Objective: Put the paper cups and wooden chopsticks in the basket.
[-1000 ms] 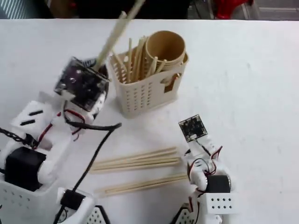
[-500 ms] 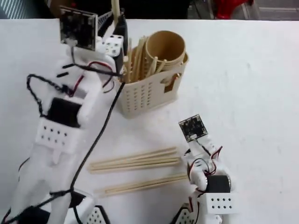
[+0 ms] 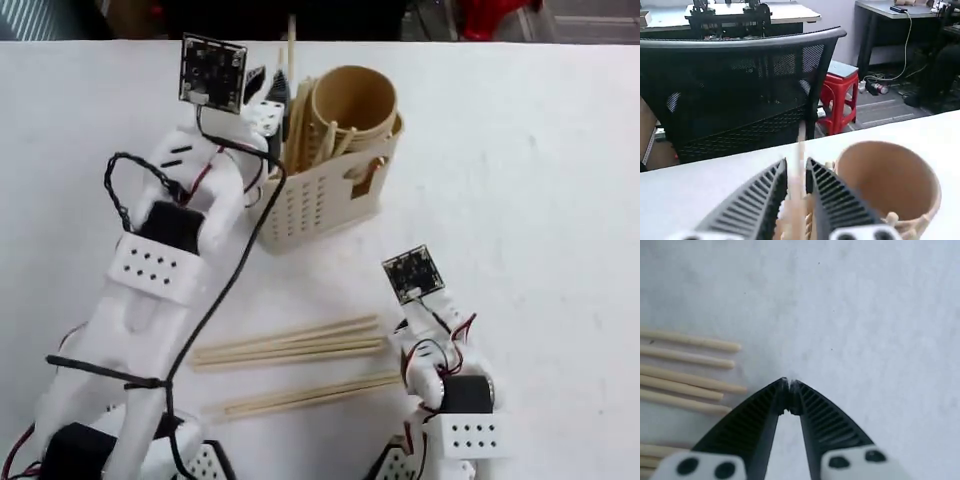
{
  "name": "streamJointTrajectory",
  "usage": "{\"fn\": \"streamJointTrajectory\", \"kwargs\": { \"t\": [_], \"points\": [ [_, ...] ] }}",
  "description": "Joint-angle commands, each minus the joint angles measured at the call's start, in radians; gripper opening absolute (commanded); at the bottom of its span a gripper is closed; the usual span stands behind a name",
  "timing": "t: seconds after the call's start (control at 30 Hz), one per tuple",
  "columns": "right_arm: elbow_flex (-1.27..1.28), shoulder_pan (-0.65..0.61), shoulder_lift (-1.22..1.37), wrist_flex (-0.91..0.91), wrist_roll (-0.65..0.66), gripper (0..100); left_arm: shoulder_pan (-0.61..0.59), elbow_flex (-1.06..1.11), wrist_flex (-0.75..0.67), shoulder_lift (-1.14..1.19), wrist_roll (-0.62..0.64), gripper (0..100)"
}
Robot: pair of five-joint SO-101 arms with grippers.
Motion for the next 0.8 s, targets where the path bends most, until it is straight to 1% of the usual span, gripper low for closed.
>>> {"fn": "streamJointTrajectory", "kwargs": {
  "t": [0.0,0.1,0.23,0.3,0.4,0.5,0.53,0.67,0.77],
  "points": [
    [-0.008,-0.004,-0.007,-0.022,0.011,1.8,0.008,-0.008,-0.006,-0.007,0.008,8],
    [-0.008,-0.004,-0.007,-0.022,0.011,1.8,0.008,-0.037,0.1,-0.027,-0.003,8],
    [-0.008,-0.004,-0.007,-0.022,0.011,1.8,0.03,-0.054,0.333,-0.173,-0.141,8],
    [-0.008,-0.004,-0.007,-0.022,0.011,1.8,0.053,-0.046,0.491,-0.289,-0.245,8],
    [-0.008,-0.005,-0.007,-0.022,0.011,1.8,0.094,-0.044,0.729,-0.441,-0.436,7],
    [-0.008,-0.005,-0.007,-0.022,0.011,1.8,0.124,-0.043,0.947,-0.469,-0.56,2],
    [-0.008,-0.005,-0.007,-0.022,0.011,1.8,0.131,-0.023,0.996,-0.456,-0.608,2],
    [-0.008,-0.004,-0.007,-0.022,0.011,1.8,0.17,0.153,1.068,-0.383,-0.847,2],
    [-0.008,-0.002,-0.007,-0.022,0.011,1.8,0.2,0.293,1.073,-0.332,-0.957,2]
  ]
}}
